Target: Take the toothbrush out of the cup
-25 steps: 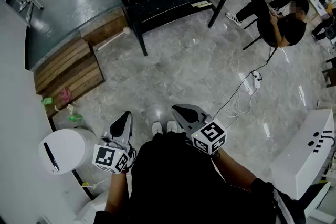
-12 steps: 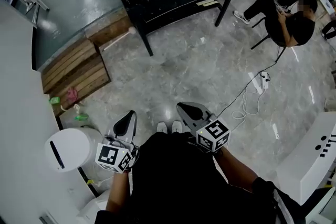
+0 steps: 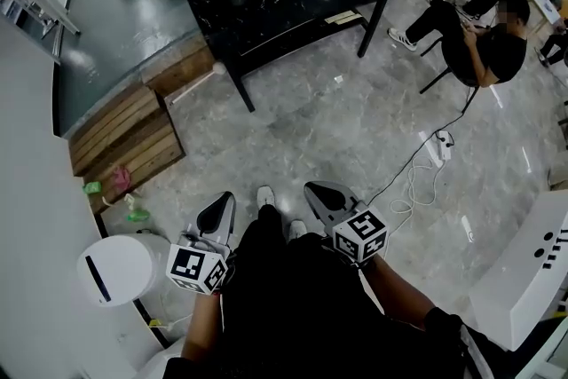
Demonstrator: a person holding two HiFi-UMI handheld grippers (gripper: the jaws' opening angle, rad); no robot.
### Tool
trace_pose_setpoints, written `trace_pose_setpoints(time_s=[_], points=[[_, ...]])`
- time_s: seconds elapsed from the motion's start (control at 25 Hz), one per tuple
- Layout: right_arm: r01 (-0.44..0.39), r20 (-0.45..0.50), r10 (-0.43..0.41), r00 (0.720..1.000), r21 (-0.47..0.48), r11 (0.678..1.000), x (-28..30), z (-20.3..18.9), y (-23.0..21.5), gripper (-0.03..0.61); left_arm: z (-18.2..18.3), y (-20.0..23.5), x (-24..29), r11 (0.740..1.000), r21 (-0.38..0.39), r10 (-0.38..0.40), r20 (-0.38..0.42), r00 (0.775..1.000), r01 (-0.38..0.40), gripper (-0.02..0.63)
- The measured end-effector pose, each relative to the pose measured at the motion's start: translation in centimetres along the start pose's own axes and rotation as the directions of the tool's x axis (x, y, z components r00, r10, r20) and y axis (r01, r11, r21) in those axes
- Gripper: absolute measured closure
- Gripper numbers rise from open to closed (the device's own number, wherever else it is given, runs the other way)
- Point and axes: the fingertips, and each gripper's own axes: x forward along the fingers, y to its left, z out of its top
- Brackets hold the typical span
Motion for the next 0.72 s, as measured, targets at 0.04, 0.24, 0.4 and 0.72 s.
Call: trace_pose_setpoints(time_s=[0.04, 0.24, 0.4, 0.72], points=[[0.000, -0.004, 0.000, 1.000, 0.001, 1.000, 0.2, 0.0, -0.3, 0.565, 0.2, 0.1, 0.4, 1.000, 0.005, -0.005, 0.003, 1.000, 0.005, 0.604], [0.005, -0.012, -0.005, 1.000, -0.015, 1.000, 2.0, 0.9, -1.3, 0.565, 0.2, 1.6, 2.0, 1.000, -0.013, -0.014, 0.005, 1.000, 0.014, 0.604], [0.002, -0.019, -0.002, 1.000, -0.009, 1.000, 3.9, 1.8, -2.0, 0.565, 0.1, 2.9, 3.3, 0.999, -0.029, -0.021, -0.004, 1.000, 0.021, 0.604], [-0.010, -0.050, 0.009, 0.999, -0.027, 1.000, 9.8, 4.4, -2.2, 0.565, 1.3, 8.6, 5.5, 0.998, -0.064, -0.028, 0.012, 1.000, 0.029, 0.604]])
